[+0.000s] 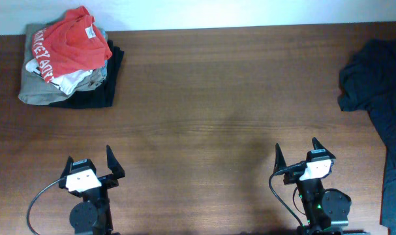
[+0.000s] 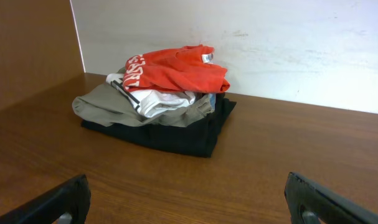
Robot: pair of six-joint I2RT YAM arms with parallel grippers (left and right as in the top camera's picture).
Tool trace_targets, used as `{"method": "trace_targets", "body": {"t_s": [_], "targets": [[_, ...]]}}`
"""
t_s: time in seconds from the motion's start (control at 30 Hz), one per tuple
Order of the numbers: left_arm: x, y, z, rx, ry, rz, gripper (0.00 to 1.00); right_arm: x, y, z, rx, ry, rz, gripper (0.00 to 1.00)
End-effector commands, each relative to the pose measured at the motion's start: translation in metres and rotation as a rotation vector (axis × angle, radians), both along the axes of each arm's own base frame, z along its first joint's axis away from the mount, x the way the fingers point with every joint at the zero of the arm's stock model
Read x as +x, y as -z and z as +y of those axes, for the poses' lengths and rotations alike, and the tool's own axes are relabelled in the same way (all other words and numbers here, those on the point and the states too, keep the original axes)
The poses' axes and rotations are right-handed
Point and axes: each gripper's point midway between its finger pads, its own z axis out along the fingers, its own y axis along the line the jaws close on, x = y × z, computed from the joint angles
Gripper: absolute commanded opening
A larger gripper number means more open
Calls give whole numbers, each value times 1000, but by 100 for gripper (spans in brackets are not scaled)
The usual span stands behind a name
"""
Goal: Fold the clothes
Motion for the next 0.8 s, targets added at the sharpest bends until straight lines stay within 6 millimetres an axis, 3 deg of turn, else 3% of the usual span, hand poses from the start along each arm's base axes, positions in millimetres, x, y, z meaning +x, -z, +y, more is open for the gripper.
{"method": "trace_targets", "body": {"t_s": [0.0, 0.13, 0.2, 0.27, 0.43, 0.47, 0.53, 0.67, 0.77], "targets": [[0, 0, 0, 19, 3, 2, 99, 0, 2, 1, 0, -3, 3, 99], [0, 0, 0, 19, 3, 2, 99, 0, -7, 6, 35, -27, -28, 99], [0, 0, 0, 19, 3, 2, 99, -6, -24, 31, 203, -177, -64, 99], [0, 0, 0, 19, 3, 2, 99, -19, -29, 62, 419, -368, 3, 99], [0, 0, 0, 19, 3, 2, 99, -22, -46, 63, 615, -394, 2, 99], [0, 0, 0, 19, 3, 2, 99, -25, -60, 64, 605, -418, -55, 99], [0, 0, 0, 19, 3, 2, 99, -42, -112, 63, 552, -483, -291, 99], [0, 0, 0, 19, 3, 2, 99, -47, -149, 51, 523, -428, -408, 99], [0, 0, 0, 19, 3, 2, 99, -34, -169, 42, 429, -337, -396, 99]]}}
